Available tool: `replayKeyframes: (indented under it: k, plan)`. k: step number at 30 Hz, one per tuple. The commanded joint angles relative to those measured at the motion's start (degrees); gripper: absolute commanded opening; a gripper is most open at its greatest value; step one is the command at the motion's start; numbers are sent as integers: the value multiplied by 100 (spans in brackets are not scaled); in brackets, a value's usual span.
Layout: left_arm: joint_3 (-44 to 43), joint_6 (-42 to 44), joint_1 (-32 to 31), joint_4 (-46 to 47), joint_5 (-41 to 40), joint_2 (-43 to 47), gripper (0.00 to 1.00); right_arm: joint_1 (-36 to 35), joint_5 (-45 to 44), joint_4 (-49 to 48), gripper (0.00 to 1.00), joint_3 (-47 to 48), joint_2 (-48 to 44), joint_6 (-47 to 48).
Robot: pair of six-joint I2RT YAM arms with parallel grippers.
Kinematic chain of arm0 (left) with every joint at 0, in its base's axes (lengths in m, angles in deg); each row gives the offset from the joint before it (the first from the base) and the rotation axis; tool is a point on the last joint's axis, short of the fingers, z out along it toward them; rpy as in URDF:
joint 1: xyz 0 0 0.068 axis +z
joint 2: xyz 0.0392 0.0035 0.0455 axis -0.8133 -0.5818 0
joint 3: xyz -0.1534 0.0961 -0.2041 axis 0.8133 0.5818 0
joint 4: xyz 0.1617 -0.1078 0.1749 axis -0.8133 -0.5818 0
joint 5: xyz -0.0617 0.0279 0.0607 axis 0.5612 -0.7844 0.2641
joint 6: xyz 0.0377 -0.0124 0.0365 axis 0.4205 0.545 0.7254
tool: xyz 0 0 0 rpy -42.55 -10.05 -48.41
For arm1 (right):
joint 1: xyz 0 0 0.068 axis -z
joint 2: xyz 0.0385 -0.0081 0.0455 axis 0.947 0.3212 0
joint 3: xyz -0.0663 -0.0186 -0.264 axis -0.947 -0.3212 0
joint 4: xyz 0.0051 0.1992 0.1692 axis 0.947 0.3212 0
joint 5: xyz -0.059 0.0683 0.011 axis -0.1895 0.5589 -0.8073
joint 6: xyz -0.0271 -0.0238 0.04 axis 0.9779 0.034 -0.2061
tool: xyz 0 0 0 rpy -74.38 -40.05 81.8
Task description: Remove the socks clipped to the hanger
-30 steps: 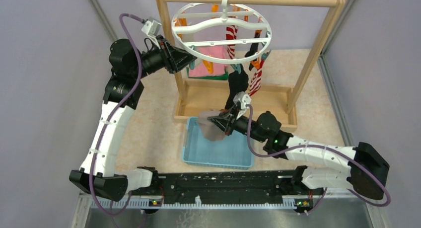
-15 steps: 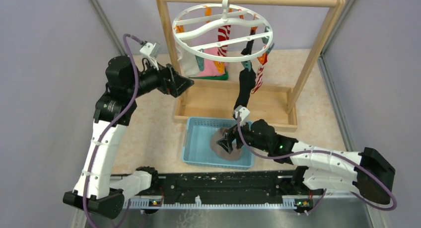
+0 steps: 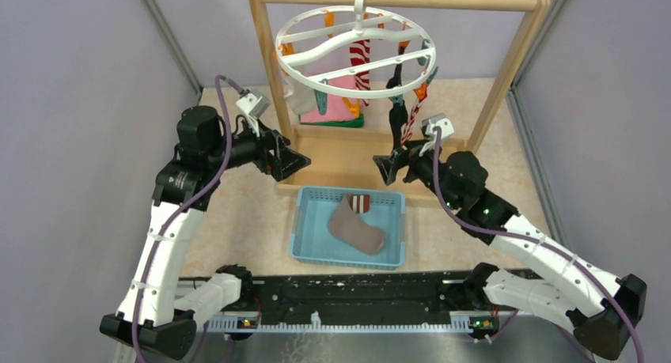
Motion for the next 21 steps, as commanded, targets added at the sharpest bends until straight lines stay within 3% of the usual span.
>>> replayKeyframes:
  k: [1,5,8,9,12,14,21]
  plan:
    - [148,448,16,67,784,57,99,243,389,-436,99,345,370,430]
    - [159,510,12,160,965,33,99,249,114,-726,95,486,706,608]
    - [177,510,13,317,969,38,99,253,-50,-1152,83,408,784,581]
    - [210,510,11,379,993,41,99,250,-1,-1306,73,385,808,557]
    - [309,406,14,503,1067,52,99,246,597,-1779,27,302,906,471]
    - [301,333,15,528,1100,28,99,238,1082,-1960,11,333,987,316]
    - [181,-148,16,823,1253,10,99,-236,1642,-2316,7,434,1274,-137]
